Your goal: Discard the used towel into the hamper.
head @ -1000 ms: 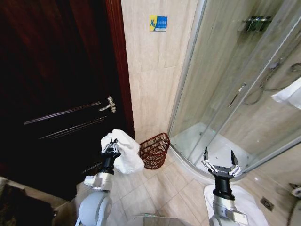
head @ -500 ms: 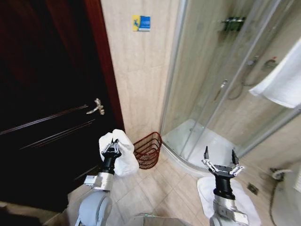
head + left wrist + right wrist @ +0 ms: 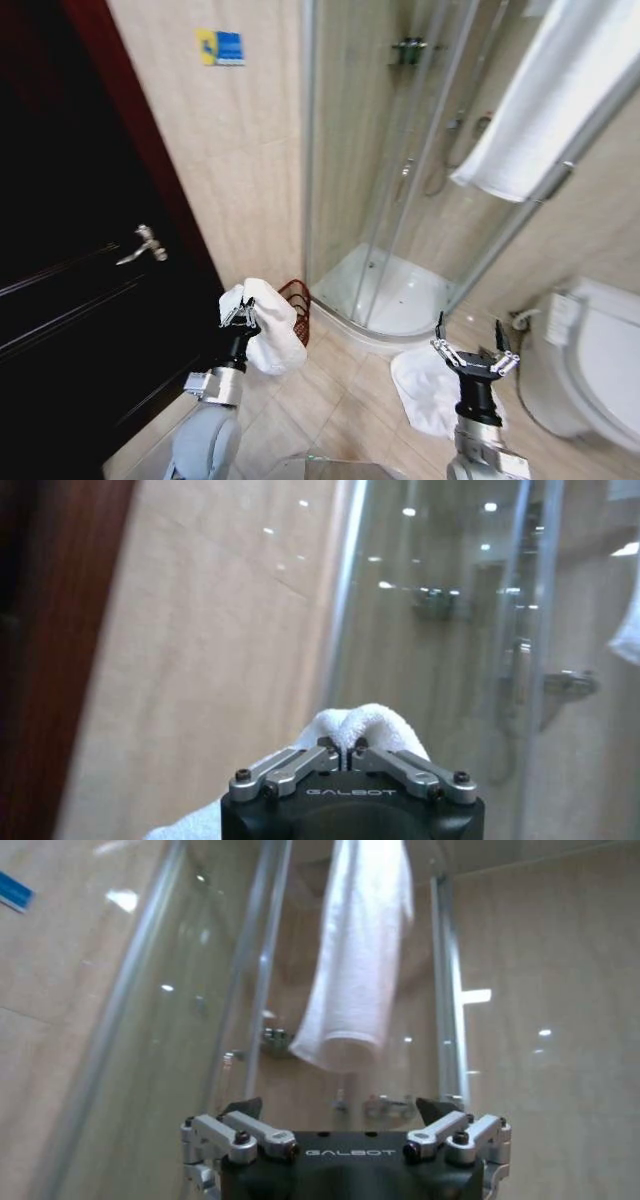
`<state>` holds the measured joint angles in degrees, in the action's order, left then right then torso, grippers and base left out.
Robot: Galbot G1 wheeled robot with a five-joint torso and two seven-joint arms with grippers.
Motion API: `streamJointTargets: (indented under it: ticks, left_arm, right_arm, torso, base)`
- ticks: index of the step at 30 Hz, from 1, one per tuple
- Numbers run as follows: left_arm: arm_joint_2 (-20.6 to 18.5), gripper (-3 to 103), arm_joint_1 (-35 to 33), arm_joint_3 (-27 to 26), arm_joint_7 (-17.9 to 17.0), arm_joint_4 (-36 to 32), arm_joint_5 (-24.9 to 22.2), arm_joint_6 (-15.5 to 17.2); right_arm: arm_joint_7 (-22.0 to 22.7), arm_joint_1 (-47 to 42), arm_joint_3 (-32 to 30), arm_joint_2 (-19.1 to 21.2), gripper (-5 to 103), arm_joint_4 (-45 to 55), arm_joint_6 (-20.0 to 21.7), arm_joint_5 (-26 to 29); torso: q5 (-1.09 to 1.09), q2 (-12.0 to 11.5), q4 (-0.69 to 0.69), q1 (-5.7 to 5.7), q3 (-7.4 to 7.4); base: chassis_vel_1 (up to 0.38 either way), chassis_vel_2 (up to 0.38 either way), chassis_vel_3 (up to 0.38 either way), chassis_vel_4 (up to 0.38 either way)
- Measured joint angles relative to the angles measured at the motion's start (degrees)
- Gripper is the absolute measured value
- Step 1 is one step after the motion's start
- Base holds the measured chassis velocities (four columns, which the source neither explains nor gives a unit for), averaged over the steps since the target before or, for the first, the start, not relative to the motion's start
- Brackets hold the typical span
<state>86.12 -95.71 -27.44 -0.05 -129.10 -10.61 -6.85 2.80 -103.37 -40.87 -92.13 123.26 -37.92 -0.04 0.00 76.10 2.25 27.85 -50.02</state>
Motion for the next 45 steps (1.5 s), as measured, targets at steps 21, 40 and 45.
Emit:
streamJointTargets:
  ticks: [21,40,45]
  left_arm:
    - [-8.51,2,19.32,3.51,3.16,25.25,-4.94,-0.81]
    - [-11.81,2,36.98,4.95,3.32,45.07,-6.06,-2.21]
    - [-10.67,2,39.90,4.95,2.13,49.79,-5.74,-3.01]
  right_arm:
    - [0.86,-1.24,-2.46,0.00,100,-0.85,-0.05,0.26]
    - [0.26,-0.27,-3.80,0.00,100,-0.32,-1.32,3.20]
    - [-0.25,-0.20,-3.60,0.00,100,-0.80,-1.86,3.25]
  torso:
    - [-0.02,0.00,0.03,0.00,-0.01]
    - [-0.01,-0.01,0.01,0.00,0.00]
    - [-0.01,-0.01,0.00,0.01,-0.01]
  base:
    - [-0.012,-0.015,-0.014,-0.012]
    - [0.000,0.000,0.000,0.000]
    - [0.000,0.000,0.000,0.000]
